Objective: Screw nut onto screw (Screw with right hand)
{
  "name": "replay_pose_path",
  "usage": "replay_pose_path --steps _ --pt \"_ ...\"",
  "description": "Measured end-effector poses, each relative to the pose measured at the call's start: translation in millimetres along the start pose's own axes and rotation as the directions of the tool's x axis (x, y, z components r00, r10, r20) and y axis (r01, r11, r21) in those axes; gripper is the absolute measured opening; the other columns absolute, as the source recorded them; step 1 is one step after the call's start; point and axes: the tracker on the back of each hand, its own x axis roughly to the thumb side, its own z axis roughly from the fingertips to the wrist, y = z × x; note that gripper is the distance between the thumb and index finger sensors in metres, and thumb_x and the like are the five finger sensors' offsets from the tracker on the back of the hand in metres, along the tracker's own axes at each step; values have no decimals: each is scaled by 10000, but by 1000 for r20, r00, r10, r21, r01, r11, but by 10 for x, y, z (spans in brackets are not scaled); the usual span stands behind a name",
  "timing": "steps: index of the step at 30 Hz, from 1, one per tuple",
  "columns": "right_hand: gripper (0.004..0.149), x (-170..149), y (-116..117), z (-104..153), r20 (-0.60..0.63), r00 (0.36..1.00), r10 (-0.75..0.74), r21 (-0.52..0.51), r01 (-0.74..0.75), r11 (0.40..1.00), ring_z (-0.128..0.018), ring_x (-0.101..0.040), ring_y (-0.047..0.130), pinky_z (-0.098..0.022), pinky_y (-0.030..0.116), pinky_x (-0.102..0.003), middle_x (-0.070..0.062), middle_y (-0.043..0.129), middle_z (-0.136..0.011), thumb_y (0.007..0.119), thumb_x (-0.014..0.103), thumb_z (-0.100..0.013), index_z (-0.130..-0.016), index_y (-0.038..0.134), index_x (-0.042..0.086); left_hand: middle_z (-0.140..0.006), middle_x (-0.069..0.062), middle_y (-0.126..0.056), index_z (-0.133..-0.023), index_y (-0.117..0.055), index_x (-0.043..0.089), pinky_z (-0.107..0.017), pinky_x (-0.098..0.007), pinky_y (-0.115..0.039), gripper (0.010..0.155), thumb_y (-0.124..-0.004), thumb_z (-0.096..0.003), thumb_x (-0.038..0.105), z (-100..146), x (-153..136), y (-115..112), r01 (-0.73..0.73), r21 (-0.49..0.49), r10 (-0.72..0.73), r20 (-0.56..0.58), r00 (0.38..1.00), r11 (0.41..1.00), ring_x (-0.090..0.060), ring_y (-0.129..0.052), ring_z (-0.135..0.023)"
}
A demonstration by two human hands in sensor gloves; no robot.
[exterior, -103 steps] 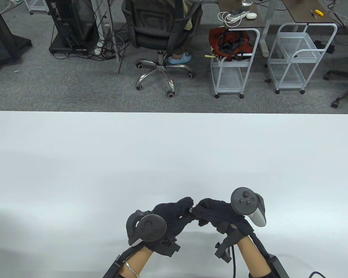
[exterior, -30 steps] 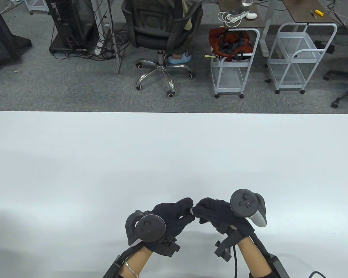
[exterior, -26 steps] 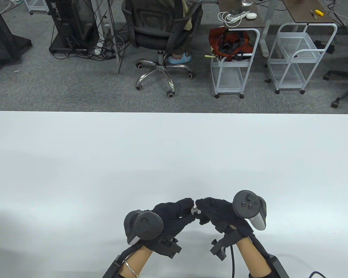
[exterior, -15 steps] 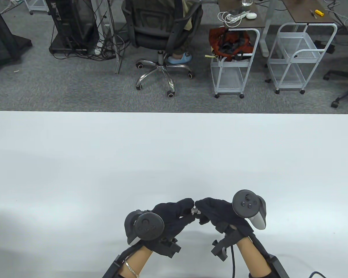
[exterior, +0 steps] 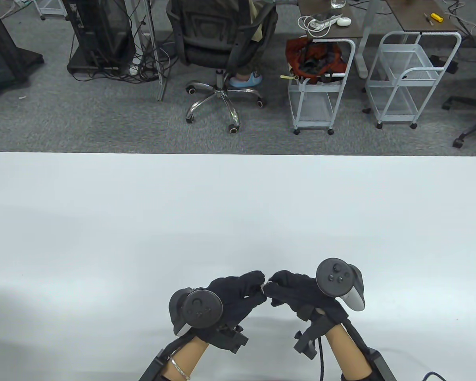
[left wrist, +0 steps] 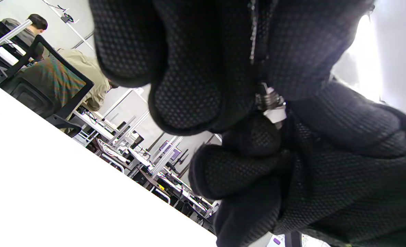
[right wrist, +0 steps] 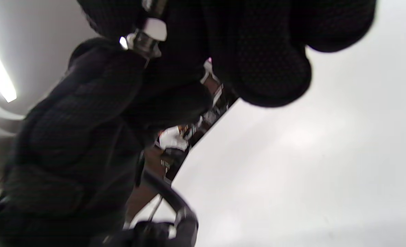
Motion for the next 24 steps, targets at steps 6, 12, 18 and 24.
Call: replay_pose_path --steps 6,12,18,24 --pt "499 -4 11 4 -31 997 -64 61 66 996 -517 -387 997 -435 739 -573 -320 893 -740 722 402 -582 -787 797 -47 -623 91 -1099 -798 -897 206 -462 -304 -900 460 -867 -414 458 5 3 17 14 16 -14 -3 1000 1000 -71 -1106 -481" --pt "470 -2 14 10 -14 1000 -9 -65 8 998 -368 -310 1042 -360 787 -524 -242 985 -592 634 392 -604 -652 883 -4 -621 99 -1099 -793 -899 220 -465 -303 -899 456 -874 -403 454 1 -18 -1 -23 -1 23 -5 1000 1000 -66 -1105 -484" --pt "480 -1 1 3 -27 999 -30 92 33 995 -530 -357 997 -449 742 -556 -287 894 -746 711 401 -589 -789 789 -28 -619 97 -1100 -794 -900 220 -463 -304 -899 450 -874 -407 449 8 -2 15 7 10 -7 0 1000 1000 -68 -1105 -481" --pt "476 4 5 8 -22 999 -35 -8 35 999 -418 -344 1031 -386 773 -544 -270 962 -642 635 389 -604 -693 864 -19 -623 94 -1098 -794 -899 224 -465 -305 -898 449 -873 -408 450 10 4 12 -3 8 3 -1 1000 1000 -70 -1104 -485"
